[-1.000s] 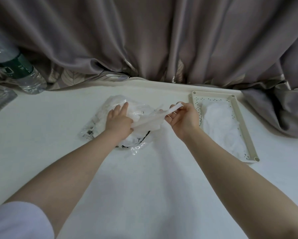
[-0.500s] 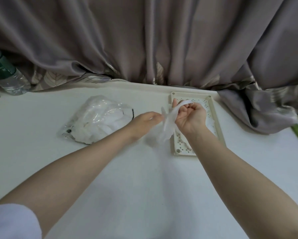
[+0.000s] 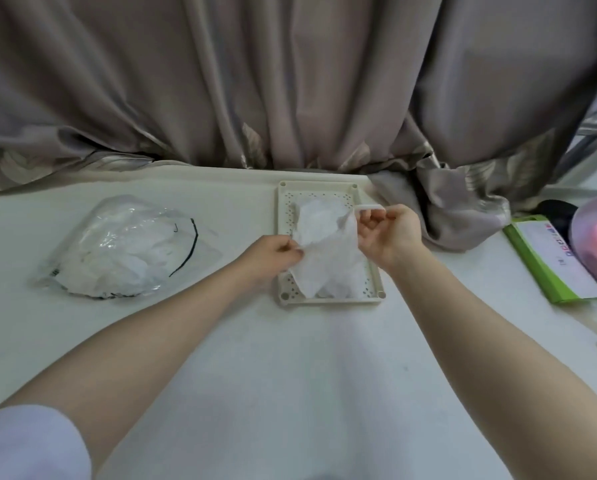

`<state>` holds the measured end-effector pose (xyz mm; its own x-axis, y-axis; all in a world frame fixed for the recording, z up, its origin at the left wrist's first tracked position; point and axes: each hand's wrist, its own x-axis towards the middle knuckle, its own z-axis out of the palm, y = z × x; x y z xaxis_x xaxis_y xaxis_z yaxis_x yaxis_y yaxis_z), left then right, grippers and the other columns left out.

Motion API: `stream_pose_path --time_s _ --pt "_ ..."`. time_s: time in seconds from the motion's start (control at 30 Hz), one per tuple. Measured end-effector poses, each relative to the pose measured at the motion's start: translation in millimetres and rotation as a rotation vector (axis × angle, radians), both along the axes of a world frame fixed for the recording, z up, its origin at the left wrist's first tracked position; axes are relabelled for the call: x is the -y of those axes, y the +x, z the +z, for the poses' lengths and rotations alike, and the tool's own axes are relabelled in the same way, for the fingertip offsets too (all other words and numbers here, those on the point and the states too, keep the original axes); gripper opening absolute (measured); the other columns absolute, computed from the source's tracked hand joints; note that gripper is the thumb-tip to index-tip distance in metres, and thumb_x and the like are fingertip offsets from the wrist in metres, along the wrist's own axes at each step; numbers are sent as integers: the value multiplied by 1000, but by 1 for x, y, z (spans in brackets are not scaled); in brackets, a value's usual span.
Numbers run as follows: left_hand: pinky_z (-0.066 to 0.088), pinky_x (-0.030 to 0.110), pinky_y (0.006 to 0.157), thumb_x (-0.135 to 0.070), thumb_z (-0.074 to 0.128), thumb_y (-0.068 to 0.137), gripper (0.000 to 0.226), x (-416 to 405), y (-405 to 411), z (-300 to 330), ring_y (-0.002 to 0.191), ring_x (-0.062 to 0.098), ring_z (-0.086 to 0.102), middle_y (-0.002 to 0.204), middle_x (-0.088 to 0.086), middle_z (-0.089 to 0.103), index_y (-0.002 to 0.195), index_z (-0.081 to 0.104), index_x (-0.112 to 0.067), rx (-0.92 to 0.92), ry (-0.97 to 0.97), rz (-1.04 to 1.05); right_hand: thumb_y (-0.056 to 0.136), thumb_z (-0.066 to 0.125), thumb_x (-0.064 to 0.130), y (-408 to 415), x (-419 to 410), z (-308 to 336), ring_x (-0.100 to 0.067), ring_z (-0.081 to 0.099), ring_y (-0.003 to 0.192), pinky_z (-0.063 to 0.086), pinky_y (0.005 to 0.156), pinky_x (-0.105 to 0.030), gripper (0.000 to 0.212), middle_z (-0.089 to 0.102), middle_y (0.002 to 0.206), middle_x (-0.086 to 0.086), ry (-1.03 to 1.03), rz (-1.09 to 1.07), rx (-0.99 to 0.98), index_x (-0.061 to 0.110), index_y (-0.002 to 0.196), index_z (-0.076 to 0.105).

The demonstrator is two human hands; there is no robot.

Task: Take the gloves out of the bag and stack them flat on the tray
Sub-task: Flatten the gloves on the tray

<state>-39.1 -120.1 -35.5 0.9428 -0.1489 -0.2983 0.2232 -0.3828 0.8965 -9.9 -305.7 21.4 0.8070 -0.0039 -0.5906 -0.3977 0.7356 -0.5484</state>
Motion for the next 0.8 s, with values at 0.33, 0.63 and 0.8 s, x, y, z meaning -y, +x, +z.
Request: stream_pose_path --time_s 0.33,0.63,0.8 --pt "43 26 71 -15 53 67 25 29 19 51 82 18 57 89 7 57 91 58 -9 -200 -301 -236 86 65 11 -6 27 -2 -5 44 126 35 104 -24 44 53 132 10 -1047 1005 702 24 127 54" --pt "51 20 60 -29 47 94 28 23 31 68 69 14 64 74 -1 69 81 68 -14 -212 -451 13 86 66 12 3 42 0 -20 58 69 45 66 -33 10 61 77 -7 -731 862 578 10 77 61" --pt "51 32 88 -65 68 68 75 35 27 49 106 19 62 114 3 65 125 58 -18 -379 -531 -27 93 54 13 4 51 4 -27 66 97 54 85 -37 28 68 108 -14 -484 820 460 0 118 60"
